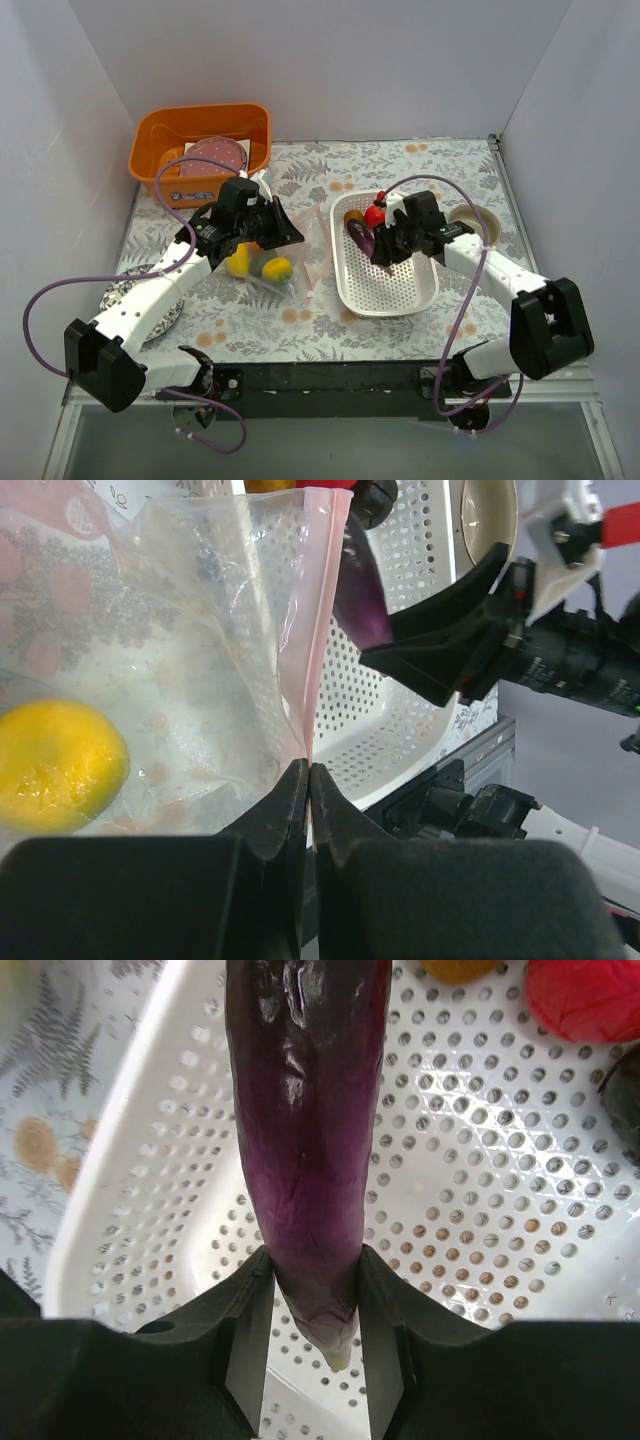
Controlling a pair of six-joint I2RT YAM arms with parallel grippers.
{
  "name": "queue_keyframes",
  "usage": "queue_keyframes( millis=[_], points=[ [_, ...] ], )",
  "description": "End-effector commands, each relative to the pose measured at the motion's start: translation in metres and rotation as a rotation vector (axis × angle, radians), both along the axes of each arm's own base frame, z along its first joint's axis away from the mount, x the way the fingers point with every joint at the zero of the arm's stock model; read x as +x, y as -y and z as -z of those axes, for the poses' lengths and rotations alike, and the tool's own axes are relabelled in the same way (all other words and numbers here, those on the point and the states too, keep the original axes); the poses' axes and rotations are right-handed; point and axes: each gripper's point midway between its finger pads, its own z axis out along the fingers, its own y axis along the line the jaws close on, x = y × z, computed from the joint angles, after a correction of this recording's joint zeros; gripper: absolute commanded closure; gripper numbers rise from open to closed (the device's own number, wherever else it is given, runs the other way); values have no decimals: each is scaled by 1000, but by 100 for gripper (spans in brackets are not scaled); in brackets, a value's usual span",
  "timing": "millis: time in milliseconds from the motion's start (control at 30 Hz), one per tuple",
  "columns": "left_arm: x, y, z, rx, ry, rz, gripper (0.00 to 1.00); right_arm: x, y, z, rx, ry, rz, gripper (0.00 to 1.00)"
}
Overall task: Place the food in the zip-top bag and seal the zipper
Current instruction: Pick up the fake vegetable from the bin.
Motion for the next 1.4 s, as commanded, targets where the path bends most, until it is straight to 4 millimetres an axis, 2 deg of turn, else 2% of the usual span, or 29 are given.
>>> queue_keyframes(
  millis=[0,100,233,367,467,633,833,1000,1033,1100,1200,1300,1367],
  points=[
    [-1,2,-6,-20,16,17,100,-2,-18,-54,156,74,-18,68],
    [0,2,-5,-19,11,18,100,-10,-31,-88,269,102,-33,67],
    [4,0,-3,-3,12,-2,100,-23,-49,-122,380,108,-49,69],
    [8,4,0,-3,7,5,100,-46,-73,-143,439,114,-119,70],
    [9,8,0,-14,0,13,100,-54,-81,-145,437,100,-139,70],
    [13,11,-2,-29,2,11,100,-64,-83,-122,344,29,-137,73],
    [16,10,-3,-22,7,-3,100,-65,-74,-101,273,-18,-74,76],
    [17,9,-1,-14,5,-6,100,-65,-76,-88,227,-83,-56,78],
    [19,4,2,9,4,-33,100,-60,-80,-95,231,-78,-54,79],
    [19,2,0,13,16,-40,100,-60,-84,-92,220,-120,-54,79],
    [17,6,-5,-13,25,-19,100,-58,-100,-106,278,-149,-82,84],
    [14,8,0,-17,8,-5,100,-60,-117,-123,384,-160,-125,83],
    [13,8,1,-19,1,-3,100,-62,-123,-124,405,-187,-147,82]
  ],
)
